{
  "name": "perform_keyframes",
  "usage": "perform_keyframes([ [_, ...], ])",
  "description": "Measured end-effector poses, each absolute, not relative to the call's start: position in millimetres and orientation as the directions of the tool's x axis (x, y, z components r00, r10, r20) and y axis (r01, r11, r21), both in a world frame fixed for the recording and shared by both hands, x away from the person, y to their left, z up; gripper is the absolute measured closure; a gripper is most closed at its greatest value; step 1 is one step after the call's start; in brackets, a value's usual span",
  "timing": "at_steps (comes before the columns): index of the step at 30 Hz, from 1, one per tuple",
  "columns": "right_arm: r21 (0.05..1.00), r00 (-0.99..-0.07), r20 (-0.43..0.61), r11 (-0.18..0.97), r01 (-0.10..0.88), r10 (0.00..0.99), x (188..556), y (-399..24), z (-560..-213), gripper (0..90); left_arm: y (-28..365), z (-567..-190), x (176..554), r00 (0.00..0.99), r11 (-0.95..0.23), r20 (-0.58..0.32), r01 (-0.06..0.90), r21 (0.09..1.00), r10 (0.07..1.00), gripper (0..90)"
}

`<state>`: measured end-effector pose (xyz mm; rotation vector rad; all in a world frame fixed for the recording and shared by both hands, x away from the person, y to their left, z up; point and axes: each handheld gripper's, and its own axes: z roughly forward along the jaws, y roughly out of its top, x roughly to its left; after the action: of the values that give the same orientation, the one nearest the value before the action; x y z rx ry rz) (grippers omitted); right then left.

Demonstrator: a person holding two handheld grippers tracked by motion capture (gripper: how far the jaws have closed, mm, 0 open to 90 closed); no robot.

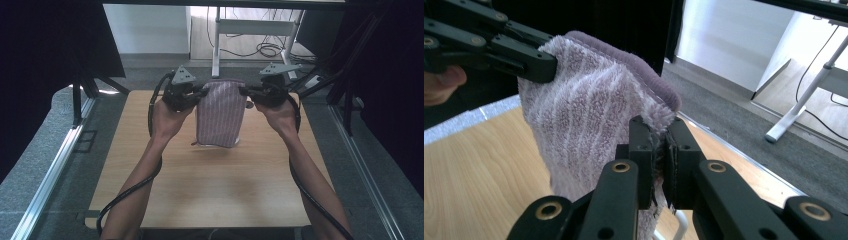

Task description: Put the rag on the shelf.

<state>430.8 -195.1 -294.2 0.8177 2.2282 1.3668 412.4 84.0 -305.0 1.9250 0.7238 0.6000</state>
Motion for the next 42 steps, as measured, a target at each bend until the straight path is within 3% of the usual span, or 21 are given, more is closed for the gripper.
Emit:
perform_keyframes([
  [22,0.911,-0.696,-0.065,0.327,0.25,0.715,470,-185,-261,83.7,79,-272,451,0.638,-0.346,0.126,0.232,0.909,0.759,78.7],
  [42,0.888,-0.63,-0.086,0.346,0.302,0.772,515,-175,-301,82.1,63,-309,490,0.533,-0.391,0.194,0.285,0.875,0.823,76.9],
])
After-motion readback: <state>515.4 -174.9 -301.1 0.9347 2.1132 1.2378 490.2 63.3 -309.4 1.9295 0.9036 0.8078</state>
